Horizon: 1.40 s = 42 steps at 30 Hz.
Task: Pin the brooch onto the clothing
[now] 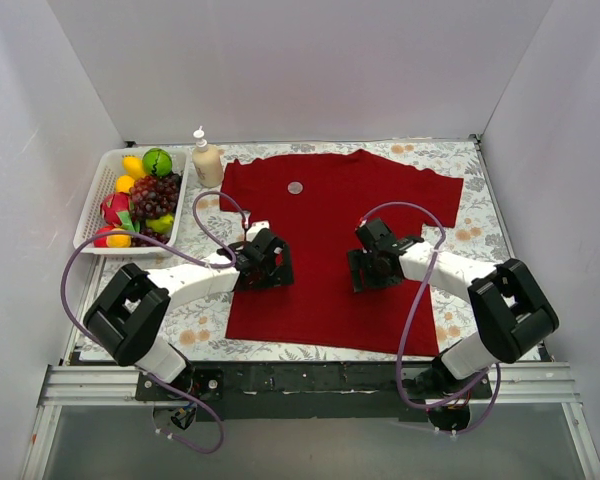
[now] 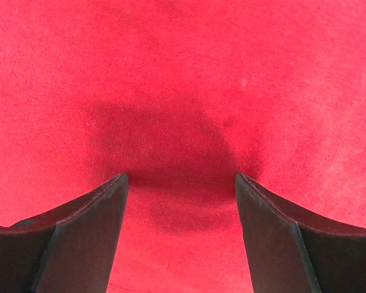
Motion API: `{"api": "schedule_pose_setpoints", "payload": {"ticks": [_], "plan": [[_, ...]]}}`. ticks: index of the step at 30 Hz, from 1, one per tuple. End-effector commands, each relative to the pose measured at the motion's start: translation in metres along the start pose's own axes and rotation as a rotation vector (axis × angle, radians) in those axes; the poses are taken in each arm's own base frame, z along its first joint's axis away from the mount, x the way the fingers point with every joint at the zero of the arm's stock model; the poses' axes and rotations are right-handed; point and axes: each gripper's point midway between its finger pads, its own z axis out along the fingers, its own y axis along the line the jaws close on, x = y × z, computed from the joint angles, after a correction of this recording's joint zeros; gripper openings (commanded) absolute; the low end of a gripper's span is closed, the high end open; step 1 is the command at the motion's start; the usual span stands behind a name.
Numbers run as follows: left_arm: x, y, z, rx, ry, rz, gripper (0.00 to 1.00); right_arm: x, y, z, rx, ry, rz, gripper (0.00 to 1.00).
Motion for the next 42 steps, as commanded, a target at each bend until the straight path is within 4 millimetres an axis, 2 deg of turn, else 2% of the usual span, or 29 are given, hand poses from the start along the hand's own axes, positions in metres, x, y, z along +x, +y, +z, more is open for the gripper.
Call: {"api": "schedule_pose_setpoints", "payload": {"ticks": [1, 8, 13, 16, 19, 23, 24, 30, 31, 33, 34, 38, 40, 41, 42], "plan": [[0.08, 0.05, -0.007, -0.17, 0.26, 0.009, 0.98, 0.045, -0.017, 0.0, 0.06, 0.12, 0.05, 0.78], [0.094, 0.056, -0.015, -0.196, 0.279, 0.009, 0.98, 0.064, -0.022, -0.005, 0.066, 0.149, 0.066, 0.78], [0.101, 0.059, -0.018, -0.212, 0.285, 0.009, 0.98, 0.061, -0.022, -0.01, 0.06, 0.129, 0.066, 0.78], [0.097, 0.057, -0.019, -0.214, 0.272, 0.011, 0.98, 0.051, -0.021, -0.015, 0.057, 0.095, 0.063, 0.79], [0.084, 0.051, -0.022, -0.202, 0.233, 0.007, 0.98, 0.035, -0.015, -0.022, 0.033, 0.043, 0.056, 0.8], [0.058, 0.035, -0.031, -0.157, 0.151, 0.001, 0.98, 0.009, -0.004, -0.038, -0.023, -0.047, 0.038, 0.84], [0.043, 0.027, -0.036, -0.135, 0.106, -0.006, 0.98, 0.001, -0.003, -0.044, -0.032, -0.078, 0.044, 0.93], [-0.005, 0.002, -0.064, -0.04, -0.05, 0.003, 0.98, -0.031, 0.005, -0.072, -0.076, -0.207, 0.032, 0.94], [-0.018, -0.004, -0.075, -0.007, -0.096, -0.002, 0.98, -0.034, 0.005, -0.076, -0.079, -0.22, 0.031, 0.94], [-0.031, -0.009, -0.085, 0.024, -0.147, 0.006, 0.98, -0.043, 0.007, -0.086, -0.092, -0.264, 0.031, 0.94], [-0.043, -0.015, -0.098, 0.064, -0.197, -0.009, 0.98, -0.046, 0.007, -0.09, -0.097, -0.28, 0.031, 0.94], [-0.07, -0.027, -0.133, 0.182, -0.328, -0.003, 0.98, -0.063, 0.008, -0.116, -0.121, -0.397, 0.036, 0.95], [-0.081, -0.027, -0.146, 0.209, -0.389, -0.026, 0.98, -0.071, 0.003, -0.133, -0.117, -0.474, 0.048, 0.95], [-0.088, -0.027, -0.159, 0.235, -0.427, -0.043, 0.98, -0.075, 0.002, -0.14, -0.116, -0.506, 0.053, 0.95], [-0.091, -0.027, -0.164, 0.242, -0.448, -0.044, 0.98, -0.081, 0.0, -0.154, -0.125, -0.568, 0.057, 0.95]]}}
